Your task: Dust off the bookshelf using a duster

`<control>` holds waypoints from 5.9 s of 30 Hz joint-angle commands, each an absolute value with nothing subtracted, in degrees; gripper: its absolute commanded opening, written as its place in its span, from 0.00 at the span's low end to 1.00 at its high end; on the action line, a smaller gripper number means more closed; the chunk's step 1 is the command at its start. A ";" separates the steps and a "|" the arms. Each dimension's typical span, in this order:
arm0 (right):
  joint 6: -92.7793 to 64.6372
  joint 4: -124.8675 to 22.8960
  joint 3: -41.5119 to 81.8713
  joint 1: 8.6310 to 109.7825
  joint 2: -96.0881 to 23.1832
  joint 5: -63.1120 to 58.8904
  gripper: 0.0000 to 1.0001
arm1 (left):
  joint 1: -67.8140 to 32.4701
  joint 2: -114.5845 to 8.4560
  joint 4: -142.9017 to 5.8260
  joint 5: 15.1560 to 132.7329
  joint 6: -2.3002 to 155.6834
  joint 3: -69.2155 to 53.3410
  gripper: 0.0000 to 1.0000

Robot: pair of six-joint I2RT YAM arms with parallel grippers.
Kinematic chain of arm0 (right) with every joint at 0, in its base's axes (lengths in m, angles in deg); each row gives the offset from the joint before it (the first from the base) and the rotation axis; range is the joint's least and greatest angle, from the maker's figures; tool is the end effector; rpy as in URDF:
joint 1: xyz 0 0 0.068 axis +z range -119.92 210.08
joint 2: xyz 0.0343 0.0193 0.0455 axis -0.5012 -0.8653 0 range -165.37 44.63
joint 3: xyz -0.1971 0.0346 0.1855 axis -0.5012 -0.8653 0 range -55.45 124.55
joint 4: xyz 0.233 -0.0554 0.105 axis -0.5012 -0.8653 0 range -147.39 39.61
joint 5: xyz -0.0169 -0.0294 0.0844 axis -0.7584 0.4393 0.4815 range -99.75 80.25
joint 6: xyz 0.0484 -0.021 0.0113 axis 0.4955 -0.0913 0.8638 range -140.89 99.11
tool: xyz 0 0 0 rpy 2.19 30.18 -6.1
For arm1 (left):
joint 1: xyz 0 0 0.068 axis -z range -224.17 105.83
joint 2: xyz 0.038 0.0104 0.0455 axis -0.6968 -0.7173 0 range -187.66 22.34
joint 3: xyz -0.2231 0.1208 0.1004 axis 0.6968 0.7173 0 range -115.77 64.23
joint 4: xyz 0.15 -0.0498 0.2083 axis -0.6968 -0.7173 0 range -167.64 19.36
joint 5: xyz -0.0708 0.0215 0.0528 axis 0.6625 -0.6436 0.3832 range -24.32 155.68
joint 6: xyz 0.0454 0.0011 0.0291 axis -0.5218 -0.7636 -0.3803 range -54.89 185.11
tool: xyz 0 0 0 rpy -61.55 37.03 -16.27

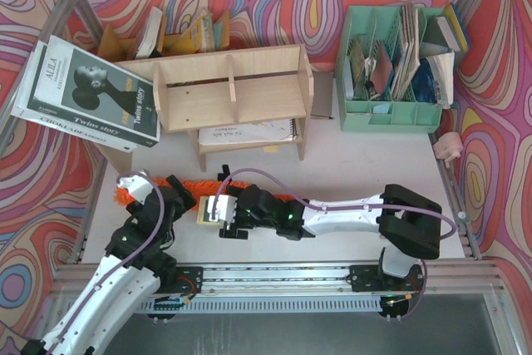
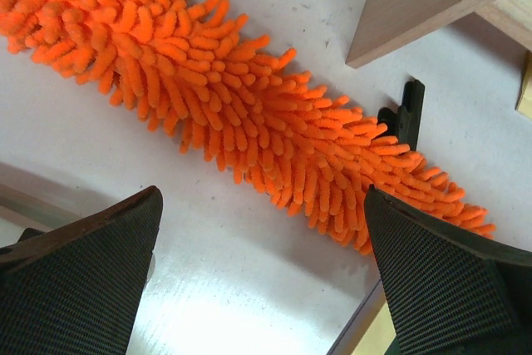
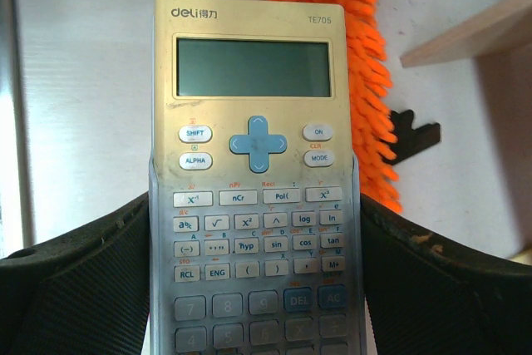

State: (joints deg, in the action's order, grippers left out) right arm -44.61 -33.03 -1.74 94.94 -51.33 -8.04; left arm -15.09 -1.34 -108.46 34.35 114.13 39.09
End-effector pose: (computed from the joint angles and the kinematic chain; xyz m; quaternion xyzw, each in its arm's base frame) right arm 0.1557 0.3342 0.2097 -0.5942 0.5976 0.2008 0.4994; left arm 0.1014 -0.0352 0.2240 -0.2688 0.8252 -0.0865 0.4892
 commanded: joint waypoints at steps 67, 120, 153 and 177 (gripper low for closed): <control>-33.32 -20.80 3.62 100.83 -65.02 -8.24 0.81 | -15.52 9.20 -115.12 26.58 114.98 39.23 0.98; 1.00 -46.79 8.97 99.77 -61.23 -35.61 0.41 | -15.60 -4.85 -110.97 33.43 117.09 35.23 0.98; 3.76 -50.38 12.68 98.92 -66.55 -38.57 0.39 | -15.54 -5.20 -110.39 34.39 117.40 33.05 0.98; 3.44 -52.85 15.62 98.73 -69.43 -39.96 0.30 | -15.57 -4.04 -109.71 35.10 117.82 36.10 0.98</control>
State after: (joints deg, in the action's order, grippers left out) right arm 3.39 -51.73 14.11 99.05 -68.38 -38.31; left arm -15.29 -4.60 -109.47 35.05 117.65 34.01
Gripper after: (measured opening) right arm 0.313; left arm 0.984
